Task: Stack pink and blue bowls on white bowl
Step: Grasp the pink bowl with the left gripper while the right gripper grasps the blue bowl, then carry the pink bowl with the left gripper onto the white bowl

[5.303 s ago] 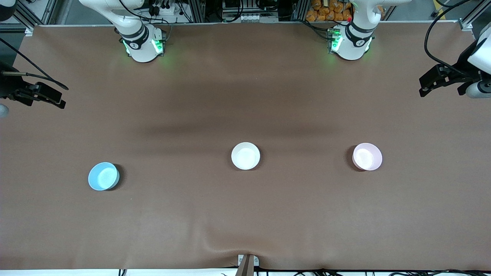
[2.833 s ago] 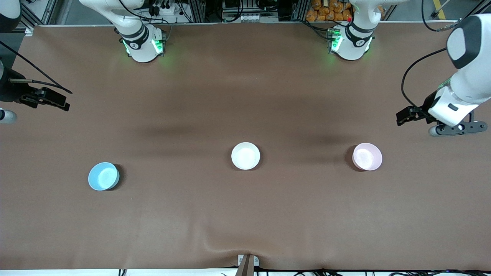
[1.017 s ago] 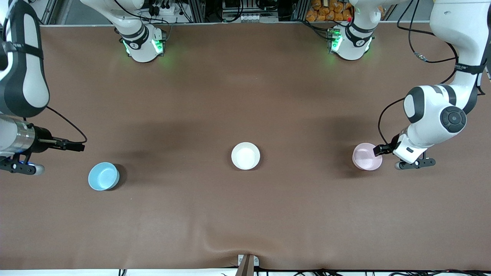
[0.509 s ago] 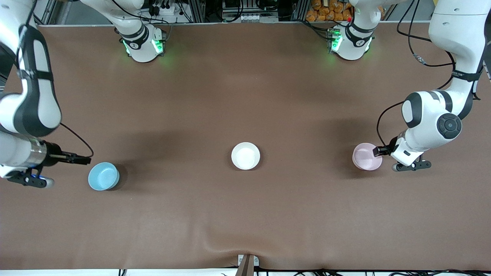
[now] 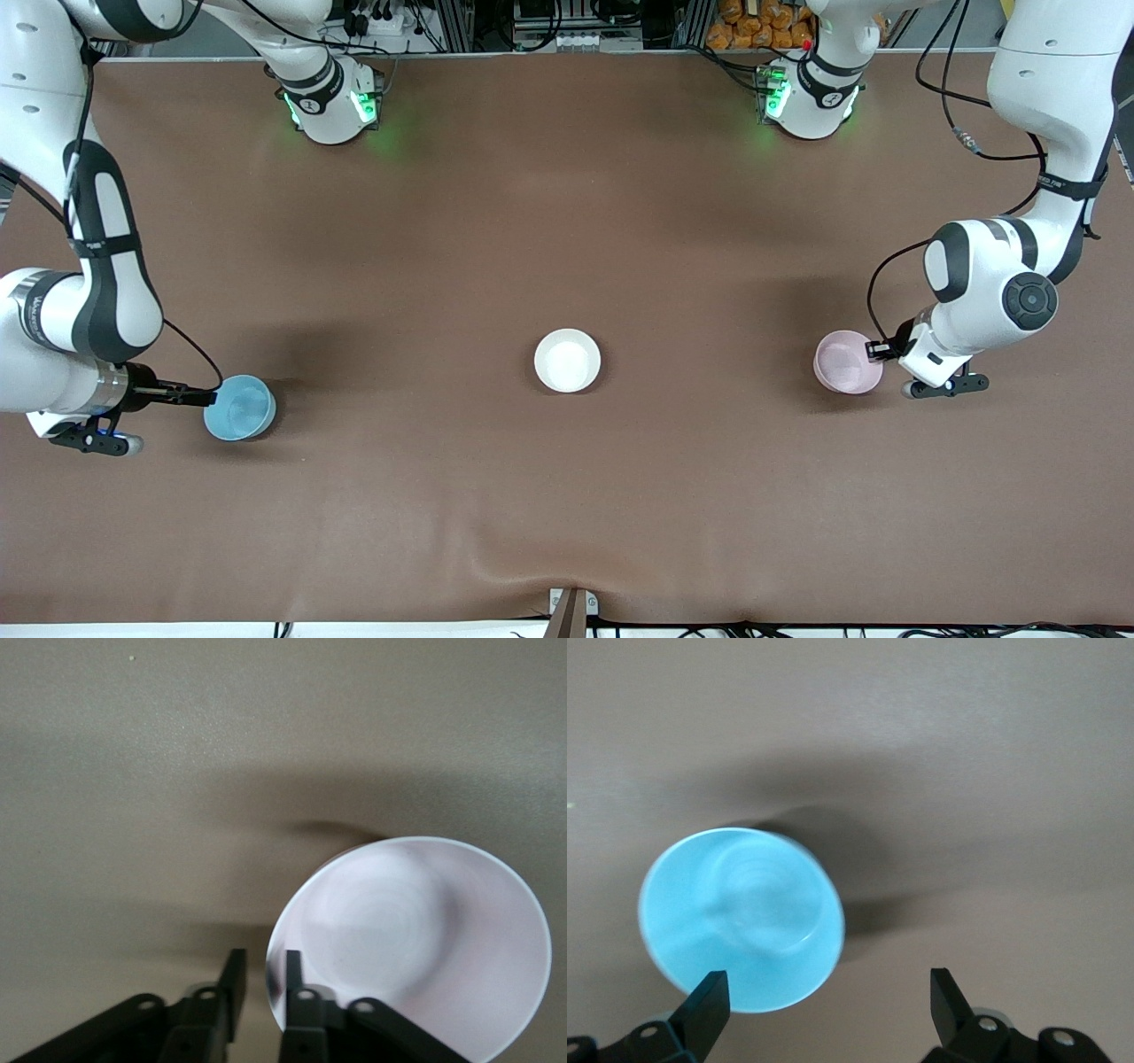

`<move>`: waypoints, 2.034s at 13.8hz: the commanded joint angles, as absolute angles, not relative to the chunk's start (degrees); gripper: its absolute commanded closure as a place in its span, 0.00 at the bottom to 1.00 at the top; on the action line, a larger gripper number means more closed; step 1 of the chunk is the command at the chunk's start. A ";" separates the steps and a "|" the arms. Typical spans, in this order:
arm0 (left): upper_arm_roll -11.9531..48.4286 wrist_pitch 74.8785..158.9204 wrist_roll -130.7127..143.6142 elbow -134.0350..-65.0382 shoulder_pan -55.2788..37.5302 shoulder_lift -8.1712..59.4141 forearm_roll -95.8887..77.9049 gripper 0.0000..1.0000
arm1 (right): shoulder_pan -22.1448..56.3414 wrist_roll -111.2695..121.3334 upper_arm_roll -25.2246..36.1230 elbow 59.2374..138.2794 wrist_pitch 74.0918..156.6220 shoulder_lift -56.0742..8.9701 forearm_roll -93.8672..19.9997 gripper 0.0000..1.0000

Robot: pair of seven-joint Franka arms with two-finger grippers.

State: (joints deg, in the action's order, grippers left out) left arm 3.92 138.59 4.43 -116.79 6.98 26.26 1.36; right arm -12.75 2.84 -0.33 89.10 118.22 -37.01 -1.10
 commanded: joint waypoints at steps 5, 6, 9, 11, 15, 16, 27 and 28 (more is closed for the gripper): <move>5.35 135.47 2.99 -117.16 7.21 22.96 0.00 1.00 | -13.45 4.49 -1.23 97.80 131.54 -38.06 -1.67 0.00; 6.41 132.31 2.73 -116.72 7.29 21.55 0.09 1.00 | -13.01 4.05 -1.14 99.30 133.40 -37.88 -1.67 0.00; 7.55 130.17 -1.83 -116.81 7.38 16.89 -0.09 1.00 | -12.66 3.34 -1.14 99.93 134.12 -37.71 -1.67 0.00; 10.53 129.90 -1.94 -116.81 7.38 14.34 -1.31 1.00 | -12.74 3.34 -1.14 100.02 134.21 -37.53 -1.67 0.00; 17.83 125.69 1.74 -115.32 7.12 11.95 -9.48 1.00 | -12.92 3.34 -1.14 100.11 134.03 -37.09 -1.67 0.19; 20.19 125.51 4.37 -114.70 7.03 11.95 -9.49 1.00 | -12.92 3.34 -1.14 100.11 133.95 -37.09 -1.67 0.34; 27.77 125.77 28.19 -99.77 -6.05 23.45 -8.70 1.00 | -13.27 4.04 -1.23 101.60 133.07 -33.76 -1.67 1.00; 27.60 125.86 29.87 -97.93 -7.54 25.21 -8.70 1.00 | -13.45 4.22 -1.23 101.78 132.11 -32.44 -1.67 1.00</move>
State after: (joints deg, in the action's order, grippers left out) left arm 28.06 126.88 26.58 -103.54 -5.01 20.59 -8.67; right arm -12.73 3.62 -0.99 99.50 133.08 -36.11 -1.44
